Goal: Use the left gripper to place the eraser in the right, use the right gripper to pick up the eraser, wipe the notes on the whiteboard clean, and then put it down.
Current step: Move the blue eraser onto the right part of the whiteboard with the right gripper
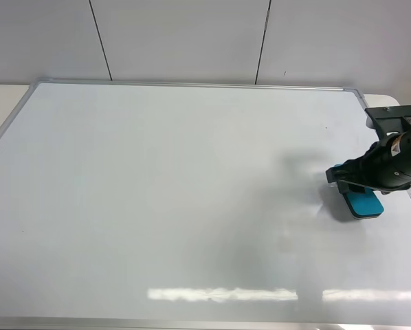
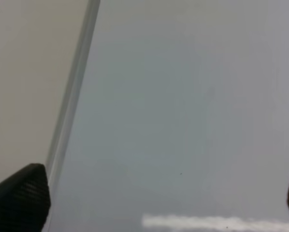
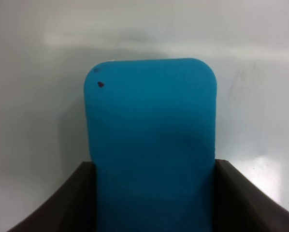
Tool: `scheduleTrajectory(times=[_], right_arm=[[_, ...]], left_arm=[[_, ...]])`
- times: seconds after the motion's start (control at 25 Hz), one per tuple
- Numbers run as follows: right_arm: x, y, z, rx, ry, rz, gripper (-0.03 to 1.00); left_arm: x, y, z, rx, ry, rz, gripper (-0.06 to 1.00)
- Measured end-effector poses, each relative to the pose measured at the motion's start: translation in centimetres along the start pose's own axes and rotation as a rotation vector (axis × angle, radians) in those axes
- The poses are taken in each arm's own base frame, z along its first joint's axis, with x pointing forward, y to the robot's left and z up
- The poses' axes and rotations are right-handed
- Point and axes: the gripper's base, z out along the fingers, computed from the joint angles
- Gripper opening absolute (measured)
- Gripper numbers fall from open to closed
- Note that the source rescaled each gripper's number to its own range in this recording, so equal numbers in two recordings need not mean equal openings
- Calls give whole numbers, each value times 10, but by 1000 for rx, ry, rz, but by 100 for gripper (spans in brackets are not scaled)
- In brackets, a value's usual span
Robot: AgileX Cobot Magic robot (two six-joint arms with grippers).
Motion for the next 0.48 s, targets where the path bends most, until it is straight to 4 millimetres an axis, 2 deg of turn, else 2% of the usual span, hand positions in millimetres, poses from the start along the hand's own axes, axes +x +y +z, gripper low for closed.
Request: scheduleTrajectory(times=[0.08,0.12,0.2,0.28,0.32,0.48], right_arm=[[0,0,0,0,-1,4,27],[0,0,0,1,-3,0,47],[-2,0,0,2,-19,-17,79],[-2,0,0,3,-24,-11,93],[-2,0,0,3,-24,-7,96],[-2,0,0,4,-24,-5,99]], left_arm=[[0,0,0,0,0,0,100],[0,0,0,0,0,0,100],[0,0,0,0,0,0,100],[0,0,0,0,0,0,100],[0,0,0,0,0,0,100],[0,0,0,0,0,0,100]])
